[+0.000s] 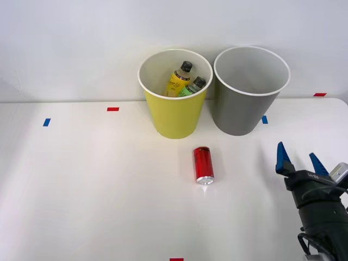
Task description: Put cans in the gray bin, plastic bottles in the light green bin
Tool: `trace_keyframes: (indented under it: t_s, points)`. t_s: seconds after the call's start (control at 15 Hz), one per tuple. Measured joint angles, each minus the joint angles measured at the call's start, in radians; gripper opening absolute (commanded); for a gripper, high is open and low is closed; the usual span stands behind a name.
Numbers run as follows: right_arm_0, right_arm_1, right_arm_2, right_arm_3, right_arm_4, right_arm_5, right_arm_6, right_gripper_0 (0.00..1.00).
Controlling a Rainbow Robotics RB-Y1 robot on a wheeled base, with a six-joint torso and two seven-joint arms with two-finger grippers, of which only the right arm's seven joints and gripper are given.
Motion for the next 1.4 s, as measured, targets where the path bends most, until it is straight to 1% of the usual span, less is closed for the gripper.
trace_keyframes:
  t_s: [0.2,0.33,0.4,0.47,0.6,0.8,0.93,1.07,1.27,1.33,1.4]
  points:
    - [0.058,0.038,0.005,0.001,0.143,-0.099,-0.009,1.00]
    - [0.106,0.056,0.019,0.001,0.198,-0.176,-0.001,1.00]
    - [0.128,0.056,0.034,0.001,0.204,-0.208,0.012,1.00]
    - [0.146,0.054,0.047,0.001,0.203,-0.228,0.036,1.00]
    - [0.169,0.052,0.066,0.001,0.185,-0.249,0.163,1.00]
    - [0.214,0.052,0.110,0.001,0.122,-0.276,0.353,1.00]
    - [0.243,0.053,0.129,0.002,0.101,-0.298,0.441,1.00]
    - [0.238,0.054,0.130,0.041,0.092,-0.341,0.474,1.00]
    - [0.148,0.042,0.108,0.207,0.101,-0.475,0.470,1.00]
    - [0.128,0.036,0.102,0.243,0.103,-0.517,0.466,1.00]
    - [0.131,0.034,0.099,0.252,0.100,-0.552,0.462,1.00]
